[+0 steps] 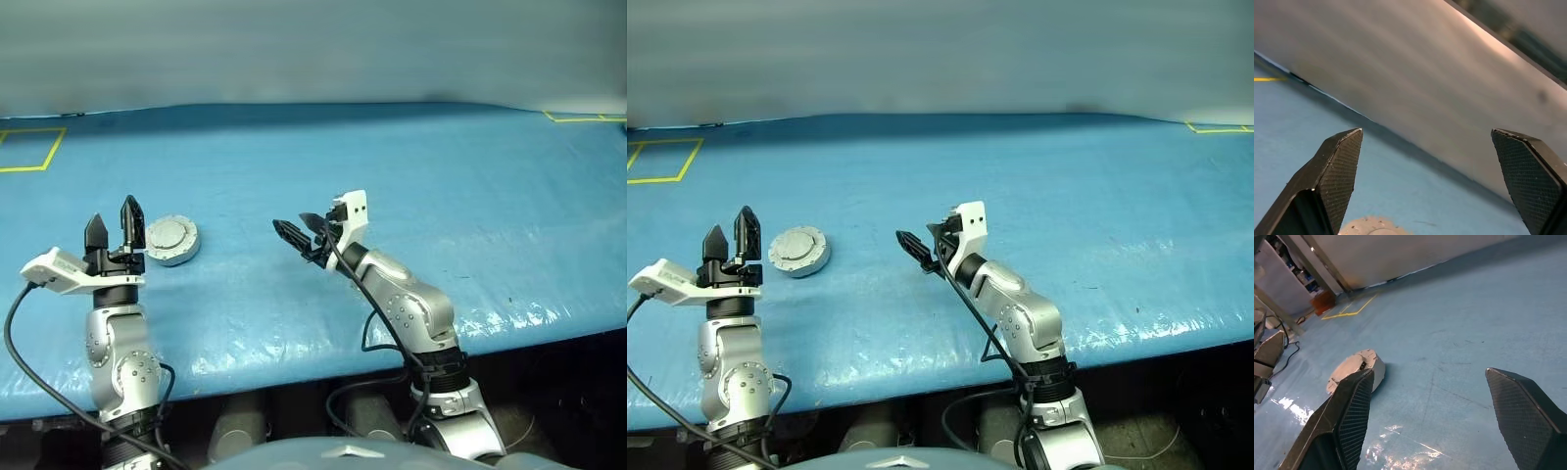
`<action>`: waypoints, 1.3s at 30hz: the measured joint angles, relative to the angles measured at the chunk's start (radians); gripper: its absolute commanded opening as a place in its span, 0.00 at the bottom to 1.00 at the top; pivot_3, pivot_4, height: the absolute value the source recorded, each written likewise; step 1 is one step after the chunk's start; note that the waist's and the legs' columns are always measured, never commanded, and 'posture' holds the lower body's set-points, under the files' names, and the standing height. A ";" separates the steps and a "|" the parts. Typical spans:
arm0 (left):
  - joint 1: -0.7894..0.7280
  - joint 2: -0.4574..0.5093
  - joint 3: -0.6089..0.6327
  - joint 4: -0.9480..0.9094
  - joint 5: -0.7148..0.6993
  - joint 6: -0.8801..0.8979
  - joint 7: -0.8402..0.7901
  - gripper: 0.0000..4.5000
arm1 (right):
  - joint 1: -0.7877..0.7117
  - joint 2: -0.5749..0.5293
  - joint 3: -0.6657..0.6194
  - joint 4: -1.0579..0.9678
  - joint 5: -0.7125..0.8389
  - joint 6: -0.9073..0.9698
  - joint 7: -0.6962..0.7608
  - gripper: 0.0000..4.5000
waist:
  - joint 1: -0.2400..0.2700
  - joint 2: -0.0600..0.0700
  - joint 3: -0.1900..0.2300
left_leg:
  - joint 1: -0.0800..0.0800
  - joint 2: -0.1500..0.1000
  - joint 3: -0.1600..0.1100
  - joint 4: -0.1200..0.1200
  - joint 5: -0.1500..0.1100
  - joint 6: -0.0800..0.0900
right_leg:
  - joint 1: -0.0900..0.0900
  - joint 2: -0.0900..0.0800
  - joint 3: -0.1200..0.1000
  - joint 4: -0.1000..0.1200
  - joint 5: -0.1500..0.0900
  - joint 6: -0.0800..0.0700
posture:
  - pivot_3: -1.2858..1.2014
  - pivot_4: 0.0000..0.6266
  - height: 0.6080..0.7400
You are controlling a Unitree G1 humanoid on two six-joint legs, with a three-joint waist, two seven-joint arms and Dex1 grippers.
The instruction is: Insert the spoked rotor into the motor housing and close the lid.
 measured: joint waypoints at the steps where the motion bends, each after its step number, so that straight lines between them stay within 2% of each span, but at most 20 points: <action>1: 0.003 0.009 -0.010 -0.003 0.007 0.003 -0.007 1.00 | -0.002 -0.005 0.006 0.010 -0.022 -0.017 -0.004 0.85 | 0.000 0.000 0.000 | 0.000 0.000 0.000 0.000 0.000 0.000 | 0.000 0.000 0.000 0.000 0.000 0.000 | 0.52 0.24 1.00; 7: 0.011 0.019 -0.026 -0.013 0.059 -0.002 -0.017 1.00 | 0.007 -0.031 0.010 0.047 -0.149 -0.108 -0.050 0.85 | 0.001 0.000 0.000 | 0.000 0.000 0.000 0.000 0.001 -0.002 | -0.001 0.000 0.000 0.000 -0.001 -0.001 | 0.52 0.24 1.00; 12: -0.010 0.030 -0.033 -0.013 0.064 0.002 -0.038 1.00 | 0.018 -0.035 -0.007 0.064 -0.196 -0.129 -0.085 0.85 | 0.001 0.000 0.000 | 0.000 0.000 0.000 0.000 0.001 -0.002 | -0.001 0.000 0.000 0.000 -0.001 -0.001 | 0.52 0.24 1.00; 19: -0.019 0.071 -0.127 -0.010 0.126 0.029 -0.118 1.00 | 0.026 -0.107 -0.032 0.067 -0.264 -0.162 -0.100 0.85 | 0.001 0.000 0.000 | 0.000 0.000 0.001 -0.001 0.002 -0.004 | -0.001 0.000 0.001 0.000 -0.001 -0.001 | 0.52 0.24 1.00; 24: -0.023 0.142 -0.229 0.019 0.183 0.062 -0.228 1.00 | 0.046 -0.171 -0.040 0.066 -0.338 -0.258 -0.099 0.85 | 0.000 0.001 0.000 | 0.000 0.000 0.001 -0.001 0.002 -0.003 | -0.001 0.000 0.001 0.000 -0.001 -0.002 | 0.52 0.24 1.00; 31: -0.046 0.220 -0.336 0.020 0.247 0.129 -0.327 1.00 | 0.047 -0.214 -0.071 0.062 -0.335 -0.235 -0.055 0.85 | 0.000 0.001 0.000 | 0.001 0.001 0.001 -0.002 0.002 -0.003 | -0.001 0.001 0.002 0.001 -0.001 -0.002 | 0.52 0.24 1.00; 39: -0.046 0.252 -0.358 0.020 0.283 0.153 -0.369 1.00 | 0.085 -0.234 -0.077 0.027 -0.297 -0.192 0.031 0.85 | 0.001 0.001 0.001 | 0.001 0.001 0.001 -0.002 0.001 -0.002 | -0.001 0.001 0.002 0.001 -0.001 -0.002 | 0.52 0.24 1.00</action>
